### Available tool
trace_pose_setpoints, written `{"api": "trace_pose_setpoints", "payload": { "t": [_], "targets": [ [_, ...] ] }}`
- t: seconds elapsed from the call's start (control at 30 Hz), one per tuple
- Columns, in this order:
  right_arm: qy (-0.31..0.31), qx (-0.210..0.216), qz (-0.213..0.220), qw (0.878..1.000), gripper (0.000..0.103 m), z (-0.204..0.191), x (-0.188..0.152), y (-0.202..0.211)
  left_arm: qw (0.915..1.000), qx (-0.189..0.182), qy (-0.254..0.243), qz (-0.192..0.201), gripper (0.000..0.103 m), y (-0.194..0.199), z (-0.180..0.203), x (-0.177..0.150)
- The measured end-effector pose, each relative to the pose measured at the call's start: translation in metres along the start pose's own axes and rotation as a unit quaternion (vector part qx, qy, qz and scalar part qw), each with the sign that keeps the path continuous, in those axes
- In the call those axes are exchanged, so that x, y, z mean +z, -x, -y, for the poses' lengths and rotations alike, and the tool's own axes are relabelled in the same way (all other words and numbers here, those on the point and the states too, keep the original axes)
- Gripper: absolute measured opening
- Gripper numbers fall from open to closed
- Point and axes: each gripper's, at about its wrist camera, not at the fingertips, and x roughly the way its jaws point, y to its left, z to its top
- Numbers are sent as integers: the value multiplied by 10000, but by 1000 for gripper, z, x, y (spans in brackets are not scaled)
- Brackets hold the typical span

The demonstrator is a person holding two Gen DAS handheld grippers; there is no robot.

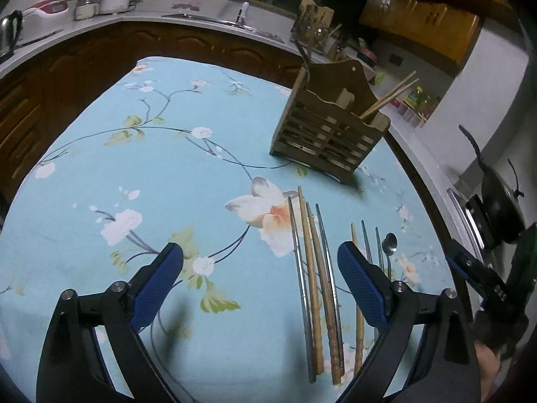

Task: Organize utensils
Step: 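Move both open tools back down to the remaining utensils, then grasp a metal chopstick with the left tool while the right tool grasps another metal chopstick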

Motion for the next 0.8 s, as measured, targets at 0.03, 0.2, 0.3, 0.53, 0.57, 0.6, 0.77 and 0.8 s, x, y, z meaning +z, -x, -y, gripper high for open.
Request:
{"api": "trace_pose_setpoints", "payload": {
  "t": [0.03, 0.2, 0.3, 0.53, 0.57, 0.6, 0.77, 0.8],
  "targets": [
    [13, 8, -62, 10000, 72, -2, 1, -6, 10000, 8, -30, -51, 85, -4, 2, 1],
    [79, 51, -554, 9984, 43, -7, -1, -38, 9988, -144, -156, -435, 59, -29, 13, 6],
    [98, 55, -882, 9960, 24, -7, -5, -59, 9978, -200, -237, -584, 48, -45, 19, 10],
    [102, 75, -1165, 9931, 21, -4, -5, -83, 9955, -190, -344, -861, 41, -76, 26, 19],
    [169, 24, -1212, 9925, 21, -7, -4, -87, 9949, -196, -363, -918, 39, -82, 27, 21],
    [192, 31, -1262, 9918, 21, -8, -4, -92, 9944, -188, -385, -961, 39, -87, 29, 23],
    [375, -193, -1466, 9883, 20, -13, -2, -114, 9918, -171, -527, -1155, 31, -113, 34, 31],
    [421, -217, -1431, 9886, 20, -14, 0, -116, 9905, -169, -555, -1246, 29, -121, 35, 33]
  ]
}}
